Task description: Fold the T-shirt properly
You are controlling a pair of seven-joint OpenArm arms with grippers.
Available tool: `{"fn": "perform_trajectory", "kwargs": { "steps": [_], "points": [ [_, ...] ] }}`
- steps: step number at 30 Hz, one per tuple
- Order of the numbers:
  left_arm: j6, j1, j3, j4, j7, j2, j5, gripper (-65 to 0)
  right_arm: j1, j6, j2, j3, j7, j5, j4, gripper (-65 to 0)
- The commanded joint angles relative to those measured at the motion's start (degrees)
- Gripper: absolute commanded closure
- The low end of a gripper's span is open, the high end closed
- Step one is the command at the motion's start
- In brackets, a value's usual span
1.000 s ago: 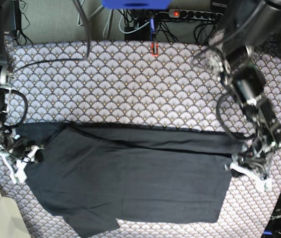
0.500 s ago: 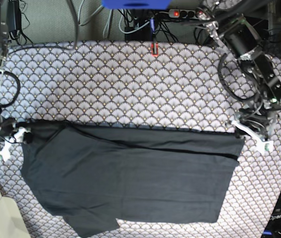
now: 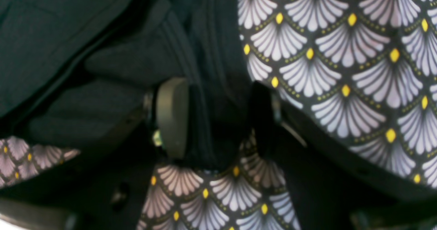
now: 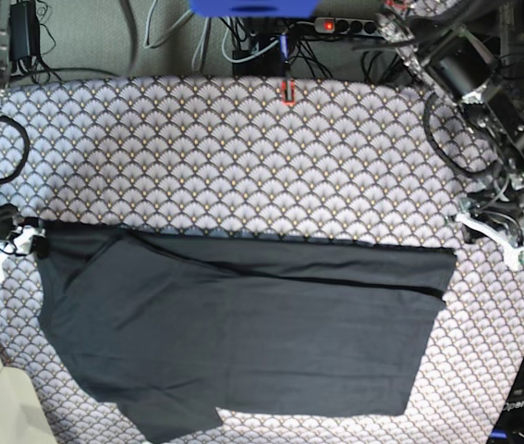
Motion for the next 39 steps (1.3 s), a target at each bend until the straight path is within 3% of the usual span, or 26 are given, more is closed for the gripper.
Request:
{"fn": "perform_trajectory", "kwargs": {
  "steps": [1,5,13,18,26,39],
  "points": [
    [-0.3,-1.4,0.2,0.9,-1.1,-0.6,-0.9,-23.4,0.3,0.3,0.8,0.1,-2.5,-0.3,0.3,-31.0],
    [-0.3,-1.7,0.2,0.8,-1.1,-0.6,-0.9,-23.4,0.3,0.3,0.7,0.0,-5.7,0.6,0.3,-31.0],
    [-0.2,-3.4,0.2,-0.8,-1.1,-0.5,-0.9,-23.4,-0.6,0.3,-0.8,-0.3,-6.3,0.3,0.3,-30.9],
    [-0.2,-5.1,0.2,-5.9,-1.3,-1.8,-1.2,-23.4,-4.3,0.3,-1.9,-0.3,-6.3,0.2,7.1,-30.6],
    [-0.2,-7.6,0.1,-10.1,-1.3,-1.9,-1.1,-23.4,-10.8,0.3,-3.1,-0.1,-8.2,0.1,20.2,-15.9],
    [-0.2,-7.5,0.2,-10.5,-1.7,-1.9,-1.1,-23.4,-9.7,0.3,-3.1,-0.1,-8.6,0.1,20.5,-14.4]
  ]
}}
